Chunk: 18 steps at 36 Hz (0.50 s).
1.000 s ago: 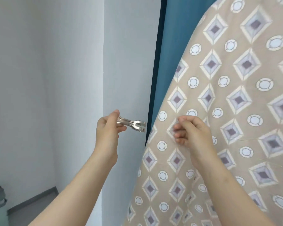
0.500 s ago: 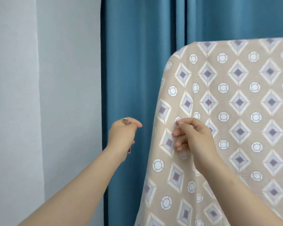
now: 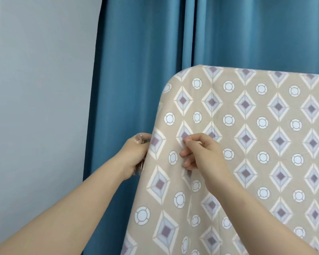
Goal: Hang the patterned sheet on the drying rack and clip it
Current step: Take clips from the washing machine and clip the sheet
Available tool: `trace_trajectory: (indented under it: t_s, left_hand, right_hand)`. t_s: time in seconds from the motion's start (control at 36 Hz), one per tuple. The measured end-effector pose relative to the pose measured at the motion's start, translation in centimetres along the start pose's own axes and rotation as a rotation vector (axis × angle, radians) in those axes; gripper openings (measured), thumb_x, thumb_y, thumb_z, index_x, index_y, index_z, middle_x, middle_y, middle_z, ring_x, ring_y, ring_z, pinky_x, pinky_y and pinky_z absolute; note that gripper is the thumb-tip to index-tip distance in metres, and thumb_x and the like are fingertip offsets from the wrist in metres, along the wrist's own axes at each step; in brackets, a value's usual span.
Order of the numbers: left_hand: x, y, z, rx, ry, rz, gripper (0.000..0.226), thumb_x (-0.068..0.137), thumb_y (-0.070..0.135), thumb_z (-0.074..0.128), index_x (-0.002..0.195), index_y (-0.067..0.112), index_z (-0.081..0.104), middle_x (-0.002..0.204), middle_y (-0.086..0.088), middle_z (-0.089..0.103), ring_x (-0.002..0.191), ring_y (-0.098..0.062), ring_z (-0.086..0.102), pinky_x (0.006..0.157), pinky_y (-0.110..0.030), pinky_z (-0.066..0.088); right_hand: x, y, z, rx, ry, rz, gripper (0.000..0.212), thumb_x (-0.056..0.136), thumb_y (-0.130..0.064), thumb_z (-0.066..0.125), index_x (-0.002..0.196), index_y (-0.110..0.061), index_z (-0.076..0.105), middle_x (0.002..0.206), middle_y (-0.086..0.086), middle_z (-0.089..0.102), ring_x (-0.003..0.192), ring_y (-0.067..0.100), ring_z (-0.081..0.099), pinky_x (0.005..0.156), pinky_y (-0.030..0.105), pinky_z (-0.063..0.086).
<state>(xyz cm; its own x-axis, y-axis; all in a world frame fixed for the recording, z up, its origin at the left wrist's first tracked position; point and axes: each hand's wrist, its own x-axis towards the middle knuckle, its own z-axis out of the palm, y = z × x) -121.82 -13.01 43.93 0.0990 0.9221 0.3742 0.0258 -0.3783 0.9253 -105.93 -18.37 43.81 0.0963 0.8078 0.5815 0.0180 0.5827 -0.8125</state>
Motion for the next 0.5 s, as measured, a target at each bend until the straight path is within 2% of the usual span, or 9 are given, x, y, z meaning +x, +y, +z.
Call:
trace_trajectory:
  t_s: [0.06,0.08,0.14,0.19,0.25,0.33,0.42,0.47,0.5]
  left_hand:
    - [0.6,0.0,-0.2,-0.011,-0.07,-0.036,0.007,0.089,0.022,0.058,0.091,0.019,0.053,0.055,0.005,0.063,0.041,-0.009,0.056,0.041,-0.015,0.043]
    - [1.1,0.1,-0.2,-0.008,-0.165,-0.054,0.014,0.086,0.026,0.06,0.095,0.017,0.053,0.066,0.001,0.066,0.054,-0.014,0.061,0.053,-0.022,0.051]
    - [1.5,0.6,0.4,0.02,-0.343,-0.131,0.022,0.075,0.031,0.061,0.085,0.011,0.061,0.079,-0.006,0.068,0.073,-0.022,0.063,0.08,-0.036,0.05]
    - [1.6,1.3,1.3,0.056,-0.402,-0.18,0.017,0.07,0.028,0.059,0.065,0.012,0.064,0.071,-0.008,0.065,0.068,-0.021,0.062,0.079,-0.035,0.048]
    - [2.3,1.3,1.9,0.036,-0.448,-0.181,0.015,0.073,0.022,0.061,0.064,0.01,0.057,0.072,-0.014,0.057,0.067,-0.023,0.056,0.074,-0.034,0.045]
    - [4.2,0.6,1.4,-0.023,-0.282,-0.16,0.018,0.081,0.019,0.058,0.072,0.005,0.051,0.066,-0.012,0.058,0.068,-0.025,0.051,0.07,-0.03,0.046]
    - [4.7,0.3,0.4,0.027,-0.052,-0.093,0.007,0.075,0.018,0.059,0.077,0.011,0.058,0.076,-0.01,0.06,0.073,-0.025,0.054,0.071,-0.035,0.041]
    - [5.5,-0.4,-0.4,-0.073,0.186,0.027,0.016,0.085,0.009,0.057,0.07,0.013,0.06,0.071,-0.005,0.06,0.066,-0.019,0.054,0.059,-0.025,0.043]
    - [5.7,-0.6,-0.5,-0.103,0.248,0.049,0.021,0.089,0.008,0.054,0.069,0.015,0.06,0.065,-0.001,0.059,0.059,-0.015,0.053,0.049,-0.018,0.042]
  right_hand:
    - [0.4,0.0,0.0,0.017,-0.016,-0.003,0.016,0.092,-0.009,0.049,0.078,-0.013,0.055,0.052,-0.002,0.057,0.035,0.009,0.045,0.04,0.019,0.038]
    - [0.5,0.0,0.1,0.024,-0.025,-0.001,0.016,0.092,-0.009,0.049,0.078,-0.012,0.056,0.051,-0.002,0.057,0.035,0.009,0.045,0.04,0.019,0.038]
    - [0.7,0.0,0.1,0.036,-0.037,0.001,0.016,0.092,-0.01,0.05,0.078,-0.012,0.056,0.05,-0.003,0.056,0.036,0.009,0.045,0.04,0.019,0.038]
    - [0.9,0.1,0.0,0.039,-0.035,-0.005,0.016,0.092,-0.009,0.049,0.078,-0.012,0.056,0.049,-0.003,0.056,0.036,0.009,0.045,0.04,0.019,0.038]
    - [1.1,0.2,0.0,0.027,-0.028,-0.009,0.016,0.092,-0.009,0.049,0.077,-0.012,0.056,0.047,-0.004,0.056,0.036,0.01,0.045,0.04,0.019,0.038]
    - [1.4,0.2,0.0,0.008,-0.017,-0.014,0.016,0.092,-0.009,0.049,0.078,-0.011,0.056,0.045,-0.005,0.056,0.036,0.01,0.045,0.039,0.018,0.038]
    - [1.6,0.2,0.2,0.006,-0.002,-0.019,0.015,0.092,-0.01,0.049,0.079,-0.011,0.056,0.045,-0.006,0.056,0.036,0.01,0.046,0.039,0.018,0.037]
    - [1.7,0.4,0.4,0.008,0.011,-0.016,0.014,0.092,-0.009,0.049,0.08,-0.01,0.056,0.045,-0.005,0.056,0.036,0.009,0.045,0.04,0.019,0.038]
    - [1.7,0.5,0.5,0.001,0.016,-0.013,0.014,0.092,-0.009,0.049,0.08,-0.01,0.056,0.046,-0.005,0.056,0.036,0.009,0.046,0.04,0.019,0.038]
